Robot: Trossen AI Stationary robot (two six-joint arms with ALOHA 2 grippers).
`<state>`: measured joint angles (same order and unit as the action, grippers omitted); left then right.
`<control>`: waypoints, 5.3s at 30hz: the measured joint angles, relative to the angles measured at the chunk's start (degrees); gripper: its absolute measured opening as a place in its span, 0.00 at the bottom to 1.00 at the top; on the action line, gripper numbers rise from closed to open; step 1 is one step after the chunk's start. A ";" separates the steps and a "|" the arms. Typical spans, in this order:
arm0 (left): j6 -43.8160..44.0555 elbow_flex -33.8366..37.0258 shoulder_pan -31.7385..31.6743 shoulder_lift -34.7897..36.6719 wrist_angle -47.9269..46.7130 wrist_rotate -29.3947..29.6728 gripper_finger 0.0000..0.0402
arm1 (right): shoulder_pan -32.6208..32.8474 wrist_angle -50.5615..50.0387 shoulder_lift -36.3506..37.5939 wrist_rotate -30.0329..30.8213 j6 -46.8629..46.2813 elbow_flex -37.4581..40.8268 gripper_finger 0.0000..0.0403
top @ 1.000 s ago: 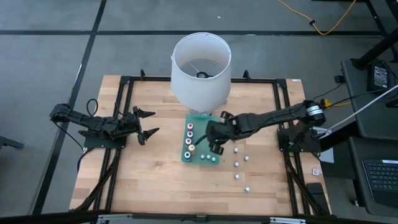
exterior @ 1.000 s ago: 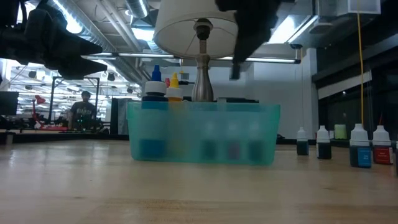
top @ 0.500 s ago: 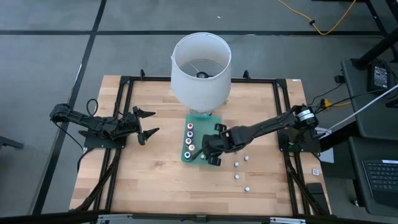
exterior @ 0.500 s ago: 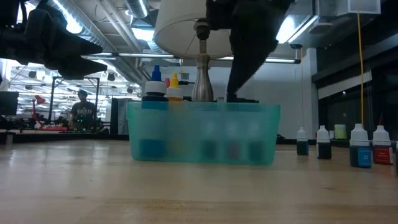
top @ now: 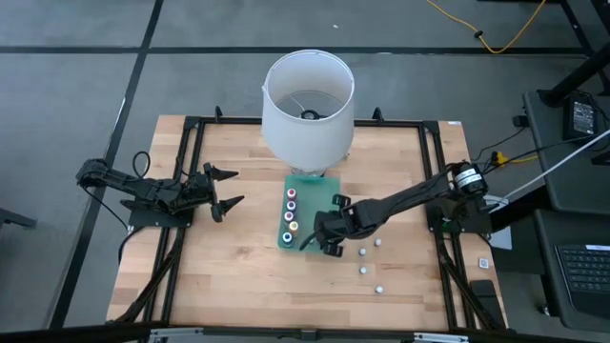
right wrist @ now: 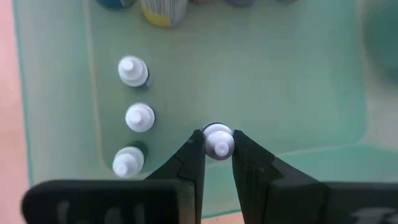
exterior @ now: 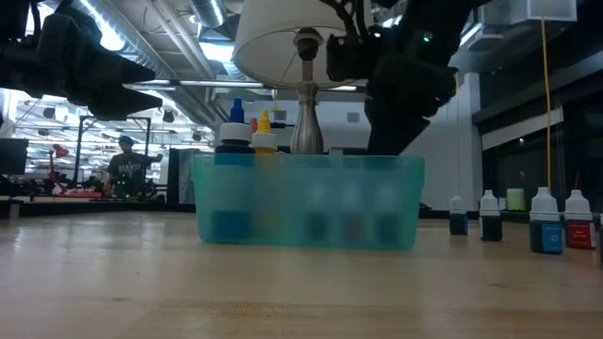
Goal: Pick & Place food coloring
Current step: Put the small black food coloring bottle into the green bin
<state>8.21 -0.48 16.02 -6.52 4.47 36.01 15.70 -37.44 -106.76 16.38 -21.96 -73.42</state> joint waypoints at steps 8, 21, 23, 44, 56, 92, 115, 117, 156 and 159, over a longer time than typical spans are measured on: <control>0.02 0.01 0.01 -0.01 0.00 0.00 1.00 | 0.72 0.86 -2.31 -0.55 0.61 0.50 0.17; 0.01 0.01 -0.01 0.01 0.00 0.00 1.00 | 0.72 0.46 -4.04 -1.09 1.48 0.41 0.17; 0.00 0.01 0.01 -0.01 0.00 0.00 1.00 | 0.72 0.42 -4.04 -1.26 1.44 0.41 0.19; 0.00 0.01 0.01 -0.01 0.00 0.00 1.00 | -0.70 -1.60 -4.30 -2.71 1.55 -2.86 0.33; 0.00 0.01 0.01 -0.01 0.00 0.00 1.00 | -1.66 -9.88 -4.00 1.20 1.56 -9.35 0.33; 0.00 0.01 -0.01 -0.01 0.00 0.00 1.00 | -3.85 -17.24 16.72 3.48 -29.03 9.69 0.71; 0.02 0.01 0.01 -0.01 0.00 0.00 1.00 | -4.24 -0.43 14.65 1.62 -28.50 24.26 0.71; 0.00 0.00 -0.01 -0.01 0.00 0.00 1.00 | -4.24 -0.40 14.56 1.62 -28.07 24.26 0.71; 0.02 0.00 0.01 0.00 0.00 0.00 1.00 | -5.05 -20.58 15.94 2.01 -16.60 9.05 0.16; 0.00 0.01 -0.01 0.01 0.00 0.00 1.00 | -5.05 -23.21 15.92 2.01 -13.97 3.76 0.17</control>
<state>8.21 -0.47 16.01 -6.51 4.47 36.01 10.66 -60.65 -90.85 18.39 -35.92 -69.67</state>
